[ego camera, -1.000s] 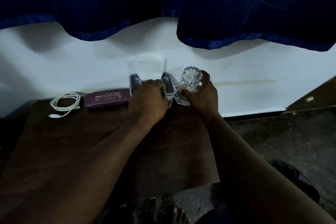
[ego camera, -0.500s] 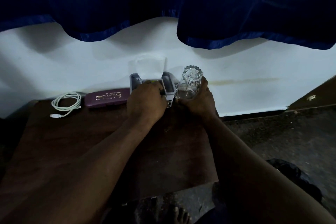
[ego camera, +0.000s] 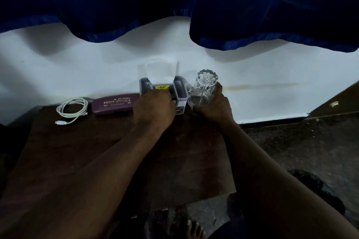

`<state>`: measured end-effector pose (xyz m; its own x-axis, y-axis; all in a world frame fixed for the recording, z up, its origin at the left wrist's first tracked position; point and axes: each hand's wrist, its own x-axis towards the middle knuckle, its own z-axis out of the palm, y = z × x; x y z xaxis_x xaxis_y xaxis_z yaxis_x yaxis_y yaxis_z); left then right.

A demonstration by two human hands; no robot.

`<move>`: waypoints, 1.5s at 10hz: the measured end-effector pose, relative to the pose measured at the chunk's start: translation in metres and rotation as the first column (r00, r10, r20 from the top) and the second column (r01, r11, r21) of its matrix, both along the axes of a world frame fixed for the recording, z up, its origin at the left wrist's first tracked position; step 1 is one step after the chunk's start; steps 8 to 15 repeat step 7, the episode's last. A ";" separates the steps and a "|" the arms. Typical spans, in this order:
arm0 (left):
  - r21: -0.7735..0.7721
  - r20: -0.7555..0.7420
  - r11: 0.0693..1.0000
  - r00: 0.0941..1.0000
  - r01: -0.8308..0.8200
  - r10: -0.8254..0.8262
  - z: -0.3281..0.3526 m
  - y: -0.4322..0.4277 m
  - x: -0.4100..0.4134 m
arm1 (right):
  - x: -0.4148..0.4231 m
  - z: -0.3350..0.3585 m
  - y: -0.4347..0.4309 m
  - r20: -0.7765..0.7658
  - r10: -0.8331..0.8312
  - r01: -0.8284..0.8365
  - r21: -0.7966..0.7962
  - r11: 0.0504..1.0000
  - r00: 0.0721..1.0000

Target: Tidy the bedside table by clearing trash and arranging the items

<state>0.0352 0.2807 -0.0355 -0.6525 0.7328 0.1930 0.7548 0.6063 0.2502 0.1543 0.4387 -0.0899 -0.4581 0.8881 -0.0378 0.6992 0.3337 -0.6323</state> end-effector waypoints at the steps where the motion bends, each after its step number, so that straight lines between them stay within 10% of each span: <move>1: 0.003 0.004 1.000 1.000 -0.011 0.011 0.002 -0.001 0.001 | 0.000 -0.001 0.001 0.001 0.010 -0.010 0.009 1.000 1.000; 15: -0.010 0.030 1.000 0.999 0.029 -0.028 0.012 -0.050 0.010 | 0.029 0.021 -0.038 -0.122 -0.098 0.091 -0.066 0.994 0.988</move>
